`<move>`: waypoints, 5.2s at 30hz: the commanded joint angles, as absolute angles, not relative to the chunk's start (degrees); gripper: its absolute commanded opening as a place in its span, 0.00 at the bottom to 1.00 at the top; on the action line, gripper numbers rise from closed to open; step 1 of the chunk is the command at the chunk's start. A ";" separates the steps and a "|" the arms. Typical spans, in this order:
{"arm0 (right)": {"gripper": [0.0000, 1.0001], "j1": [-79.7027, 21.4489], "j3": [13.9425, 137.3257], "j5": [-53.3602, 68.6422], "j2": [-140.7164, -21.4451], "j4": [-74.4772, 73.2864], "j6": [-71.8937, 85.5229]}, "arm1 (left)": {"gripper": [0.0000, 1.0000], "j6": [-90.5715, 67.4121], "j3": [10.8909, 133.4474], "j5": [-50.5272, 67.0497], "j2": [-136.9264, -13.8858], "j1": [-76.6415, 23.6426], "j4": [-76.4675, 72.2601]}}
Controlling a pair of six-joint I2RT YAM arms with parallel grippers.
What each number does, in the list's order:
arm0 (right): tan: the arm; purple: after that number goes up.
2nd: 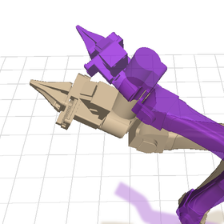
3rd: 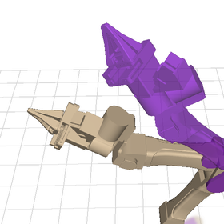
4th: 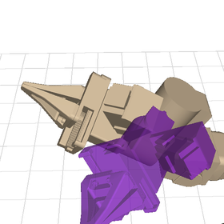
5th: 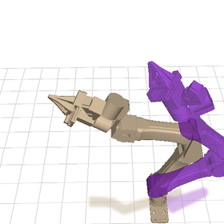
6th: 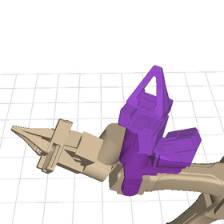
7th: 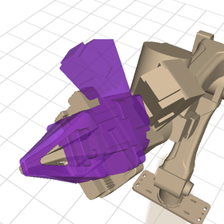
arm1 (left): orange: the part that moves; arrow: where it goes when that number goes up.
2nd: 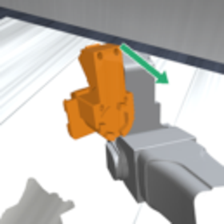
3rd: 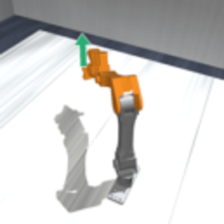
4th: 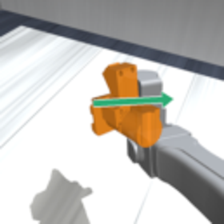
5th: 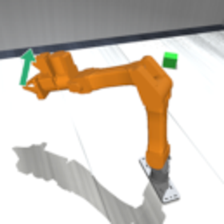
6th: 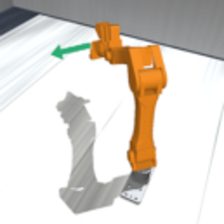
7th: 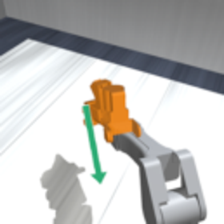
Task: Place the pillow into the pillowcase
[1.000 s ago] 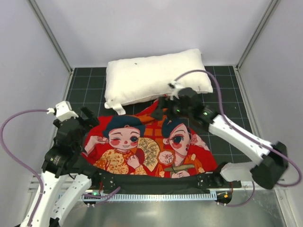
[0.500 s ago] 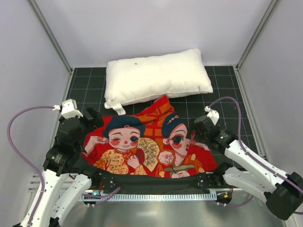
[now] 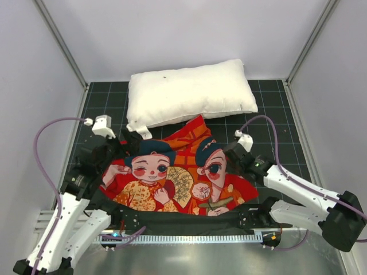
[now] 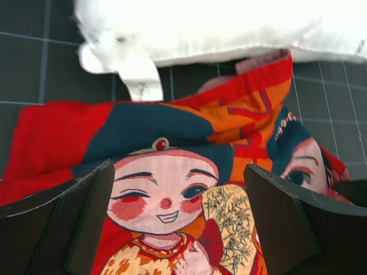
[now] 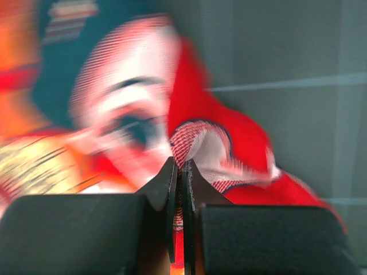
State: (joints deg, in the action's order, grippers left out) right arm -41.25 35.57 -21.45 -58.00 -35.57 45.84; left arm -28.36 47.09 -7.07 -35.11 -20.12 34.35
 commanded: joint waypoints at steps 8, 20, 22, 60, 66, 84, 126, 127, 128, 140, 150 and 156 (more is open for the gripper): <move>0.89 -60.73 56.93 -6.66 -70.74 -25.98 34.54 | 1.00 -31.72 45.88 5.53 -37.62 -20.04 29.62; 0.84 -47.48 40.44 -10.20 -50.29 -24.44 39.28 | 1.00 -39.37 42.01 3.26 -40.16 -29.08 25.06; 0.81 -41.85 36.84 -9.06 -45.63 -24.08 40.95 | 1.00 -40.60 41.66 -2.52 -42.79 -35.83 22.25; 0.84 -32.52 29.71 -17.78 -26.02 -32.97 42.81 | 0.00 -44.72 59.17 -14.59 -91.77 -66.10 9.24; 0.79 -32.52 26.64 -2.23 -29.69 -23.30 38.67 | 0.00 -52.02 42.38 -14.58 -74.90 -58.28 5.45; 0.83 -35.24 28.39 13.89 -61.95 2.19 42.18 | 0.00 -53.88 32.96 -20.04 -62.67 -53.17 14.41; 0.04 -50.10 91.56 -27.42 -79.36 -40.61 18.29 | 0.00 -32.17 49.65 -0.18 -53.34 -45.79 32.08; 0.04 -49.92 92.63 -27.51 -80.41 -39.13 15.67 | 0.00 -32.08 50.35 -0.18 -53.78 -45.79 32.08; 0.04 -48.27 94.99 -25.94 -82.77 -38.94 14.95 | 0.00 -32.08 50.54 1.48 -54.40 -45.79 31.91; 0.14 -35.25 78.87 -11.43 -84.38 -31.29 16.17 | 0.00 -36.30 50.18 1.49 -63.36 -44.57 27.42; 0.65 -30.94 59.87 -5.90 -69.88 -26.38 19.15 | 0.00 -37.44 51.41 12.04 -69.87 -32.71 24.17; 0.65 -30.94 49.67 3.06 -64.87 -19.53 19.60 | 0.00 -37.97 52.03 11.08 -67.42 -29.89 25.84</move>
